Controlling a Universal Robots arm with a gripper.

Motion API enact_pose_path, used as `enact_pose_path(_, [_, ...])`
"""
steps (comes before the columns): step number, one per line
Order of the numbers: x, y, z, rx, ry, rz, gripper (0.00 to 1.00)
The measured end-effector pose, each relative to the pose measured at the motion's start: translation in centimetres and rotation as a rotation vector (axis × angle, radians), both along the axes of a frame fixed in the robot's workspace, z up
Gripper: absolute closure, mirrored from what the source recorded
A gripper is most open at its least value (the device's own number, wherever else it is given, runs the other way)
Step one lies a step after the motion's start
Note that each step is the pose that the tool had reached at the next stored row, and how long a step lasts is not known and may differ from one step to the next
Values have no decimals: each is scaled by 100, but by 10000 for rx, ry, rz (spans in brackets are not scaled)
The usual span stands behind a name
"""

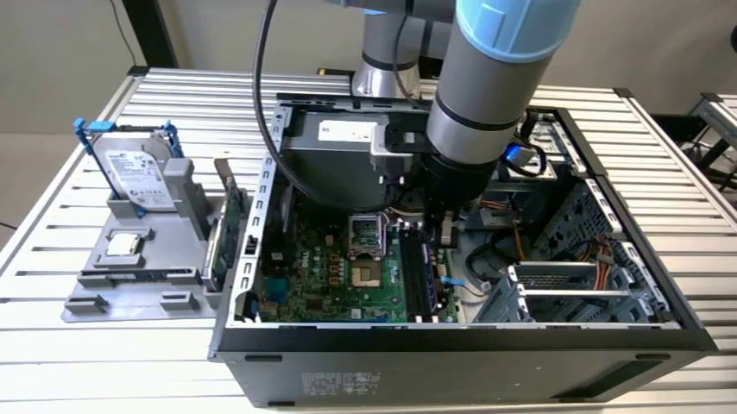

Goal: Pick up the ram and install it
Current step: 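Press down the ram until it locks into place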

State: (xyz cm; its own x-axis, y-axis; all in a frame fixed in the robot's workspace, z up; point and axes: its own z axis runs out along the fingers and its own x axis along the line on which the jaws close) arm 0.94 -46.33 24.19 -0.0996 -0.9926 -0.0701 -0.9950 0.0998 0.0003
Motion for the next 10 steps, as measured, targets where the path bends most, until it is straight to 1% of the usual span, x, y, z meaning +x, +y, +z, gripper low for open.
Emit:
enact_pose_path(2, [56,0,-37,1,-4,0,100])
enact_pose_path(5, [61,-11,-91,-2,-9,-2,100])
enact_pose_path(7, [62,-40,-115,-7,-10,-2,100])
enact_pose_path(9, [62,-82,-126,-17,-10,-7,100])
enact_pose_path(10, [61,-95,-128,-33,-11,-9,100])
